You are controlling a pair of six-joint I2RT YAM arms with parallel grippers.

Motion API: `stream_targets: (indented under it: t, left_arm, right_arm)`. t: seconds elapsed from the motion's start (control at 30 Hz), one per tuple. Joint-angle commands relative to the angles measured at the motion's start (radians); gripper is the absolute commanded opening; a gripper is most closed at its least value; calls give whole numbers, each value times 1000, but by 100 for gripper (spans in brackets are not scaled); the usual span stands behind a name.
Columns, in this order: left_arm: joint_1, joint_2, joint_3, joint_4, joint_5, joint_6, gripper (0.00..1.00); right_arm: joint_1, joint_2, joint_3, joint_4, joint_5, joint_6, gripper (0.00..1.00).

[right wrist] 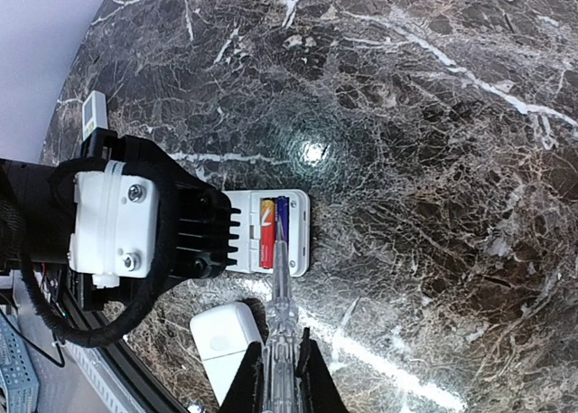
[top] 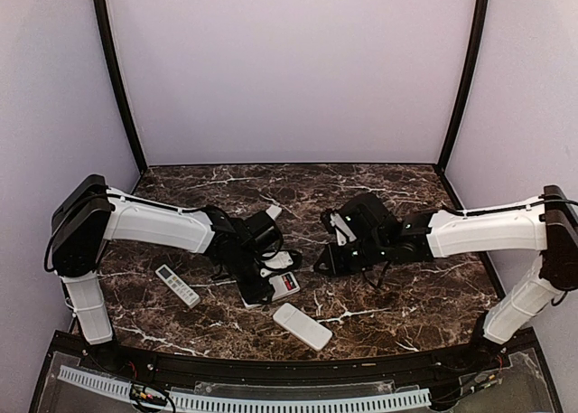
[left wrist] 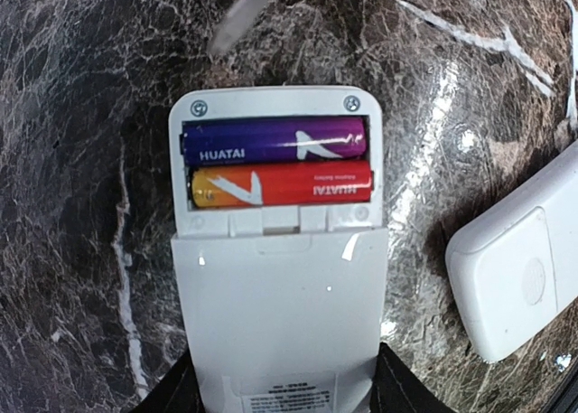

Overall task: Unload the batteries from the remote control
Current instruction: Hold the remote control without the battery cover at the center of the board, then remove the battery from the remote control without the battery cover.

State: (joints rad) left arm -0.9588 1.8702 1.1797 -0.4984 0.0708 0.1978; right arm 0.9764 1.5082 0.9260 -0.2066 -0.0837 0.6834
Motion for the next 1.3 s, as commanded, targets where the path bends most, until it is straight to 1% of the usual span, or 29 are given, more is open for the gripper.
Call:
stream_targets:
  t: [0.0,0.23,0.77,0.97,1.13,1.27]
  left_arm:
    - [-43,45,-23,64,78,33,27]
    - [-42,45,-22,62,76,35,27]
    - [-43,45,-14,52,63,37,26]
    - [-43,45,-12,51,61,38,25]
    - [-42,45,-12,50,63,38,25]
    - [-43,45,-12,47,64,40,25]
  right_arm:
    - [-2,50,45,-26,-59,-82,0]
    - [-1,59,57,-45,-74,-100,0]
    - [13,115,111,-128,-29,-119,0]
    - [32,159,160,-190,17,-118,0]
    - [51,205,214,-266,50,-83,0]
    - [53,218,184,-192,-10,-39,0]
